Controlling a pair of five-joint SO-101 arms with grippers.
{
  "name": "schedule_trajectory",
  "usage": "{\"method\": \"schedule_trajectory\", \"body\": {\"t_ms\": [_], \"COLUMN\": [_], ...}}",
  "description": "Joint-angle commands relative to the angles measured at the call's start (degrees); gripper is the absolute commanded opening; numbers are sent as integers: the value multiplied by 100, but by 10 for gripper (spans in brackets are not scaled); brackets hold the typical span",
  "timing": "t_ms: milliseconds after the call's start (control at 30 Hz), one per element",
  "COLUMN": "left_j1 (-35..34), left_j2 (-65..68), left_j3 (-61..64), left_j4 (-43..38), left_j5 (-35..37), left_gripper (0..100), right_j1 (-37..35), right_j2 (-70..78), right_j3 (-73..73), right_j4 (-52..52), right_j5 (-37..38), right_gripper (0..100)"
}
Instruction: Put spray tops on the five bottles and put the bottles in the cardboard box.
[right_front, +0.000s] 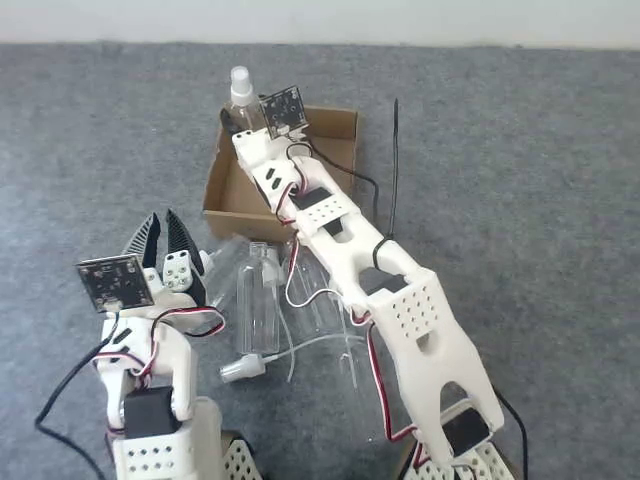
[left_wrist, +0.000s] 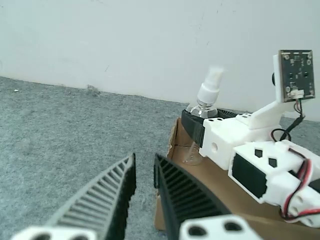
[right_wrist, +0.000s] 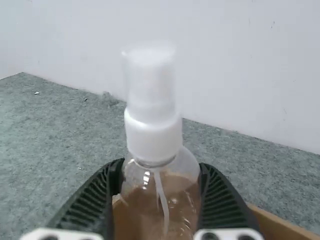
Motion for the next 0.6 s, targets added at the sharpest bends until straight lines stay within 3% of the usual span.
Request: {"method": "schedule_trajectory", "body": {"t_ms": [0,333,567], "left_j1": [-44,-44,-44], "left_j2": [-123,-123,-123], "left_j3": [-163,-163,-163], "left_j4": [-176,-176,-176], "left_j5": [-44,-44,-53], "left_gripper": [59,59,59], "right_j1": [-66,-84,-84], "right_j2": [-40,-40,22], "right_j3": [-360,-448,-598], "right_j4": [-110,251,488], "right_j5": [70,70,62], "right_gripper": [53,69,303]}}
